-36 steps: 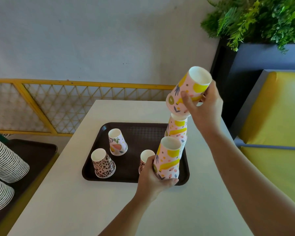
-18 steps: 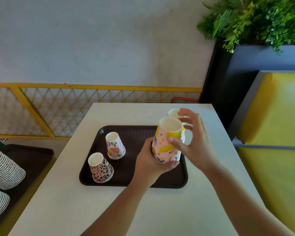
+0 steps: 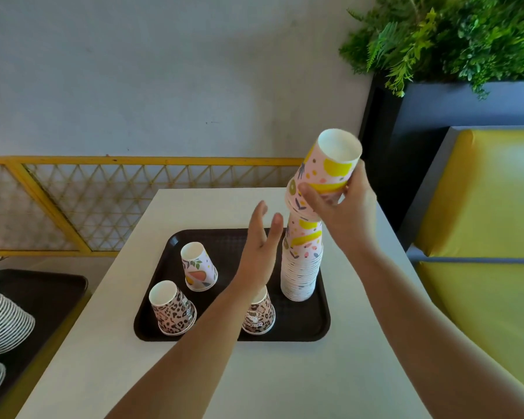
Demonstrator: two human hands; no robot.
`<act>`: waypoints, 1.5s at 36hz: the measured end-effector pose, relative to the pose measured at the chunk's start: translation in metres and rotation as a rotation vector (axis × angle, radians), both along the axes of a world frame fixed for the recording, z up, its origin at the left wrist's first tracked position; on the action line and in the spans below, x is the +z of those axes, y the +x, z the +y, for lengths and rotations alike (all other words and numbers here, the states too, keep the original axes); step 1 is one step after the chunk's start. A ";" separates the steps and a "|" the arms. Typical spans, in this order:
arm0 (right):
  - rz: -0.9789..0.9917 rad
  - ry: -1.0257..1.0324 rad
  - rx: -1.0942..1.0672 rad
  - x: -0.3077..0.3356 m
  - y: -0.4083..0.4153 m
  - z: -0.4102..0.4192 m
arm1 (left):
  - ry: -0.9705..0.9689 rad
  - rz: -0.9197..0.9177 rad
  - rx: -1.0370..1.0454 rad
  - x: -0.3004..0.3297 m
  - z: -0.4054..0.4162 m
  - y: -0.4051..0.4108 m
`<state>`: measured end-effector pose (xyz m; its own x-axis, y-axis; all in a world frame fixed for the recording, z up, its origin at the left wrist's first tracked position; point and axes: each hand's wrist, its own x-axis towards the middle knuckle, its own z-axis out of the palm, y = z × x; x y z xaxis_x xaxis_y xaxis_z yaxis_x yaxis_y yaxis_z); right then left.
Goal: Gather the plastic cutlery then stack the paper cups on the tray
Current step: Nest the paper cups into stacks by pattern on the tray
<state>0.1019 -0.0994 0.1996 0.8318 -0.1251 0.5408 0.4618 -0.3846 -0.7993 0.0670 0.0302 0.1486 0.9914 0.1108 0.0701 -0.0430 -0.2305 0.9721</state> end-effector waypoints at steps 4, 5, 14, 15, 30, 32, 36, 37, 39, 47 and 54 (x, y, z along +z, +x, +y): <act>0.119 -0.060 -0.020 -0.030 0.012 0.007 | 0.001 0.093 -0.016 -0.014 -0.012 0.009; 0.143 -0.072 -0.026 -0.039 0.014 0.008 | -0.004 0.110 -0.016 -0.017 -0.014 0.011; 0.285 -0.143 -0.067 -0.088 0.014 0.011 | -0.210 0.213 0.047 -0.049 -0.019 0.025; 0.288 -0.153 -0.072 -0.090 0.014 0.011 | -0.213 0.210 0.038 -0.050 -0.020 0.026; 0.272 -0.102 -0.164 -0.074 -0.010 0.019 | -0.004 0.080 0.093 -0.046 0.018 0.003; 0.164 -0.113 -0.240 -0.063 -0.020 0.026 | 0.054 0.020 0.124 -0.046 0.029 -0.002; -0.030 -0.173 -0.152 -0.040 -0.033 0.052 | 0.132 -0.117 0.189 -0.038 0.052 -0.017; -0.043 -0.193 -0.113 -0.037 -0.036 0.060 | 0.148 -0.154 0.213 -0.034 0.058 -0.021; -0.059 -0.236 -0.047 -0.032 -0.043 0.076 | 0.211 -0.215 0.277 -0.027 0.072 -0.030; -0.062 -0.395 0.267 -0.028 -0.068 0.134 | 0.380 -0.313 0.540 -0.009 0.124 -0.074; 0.009 -0.615 0.475 -0.037 -0.092 0.181 | 0.522 -0.288 0.749 -0.013 0.163 -0.121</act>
<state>0.0097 0.0819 0.1630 0.7259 0.5662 0.3906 0.6825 -0.5226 -0.5110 -0.0543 0.1931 0.1357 0.6129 0.5949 0.5201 0.0698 -0.6964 0.7143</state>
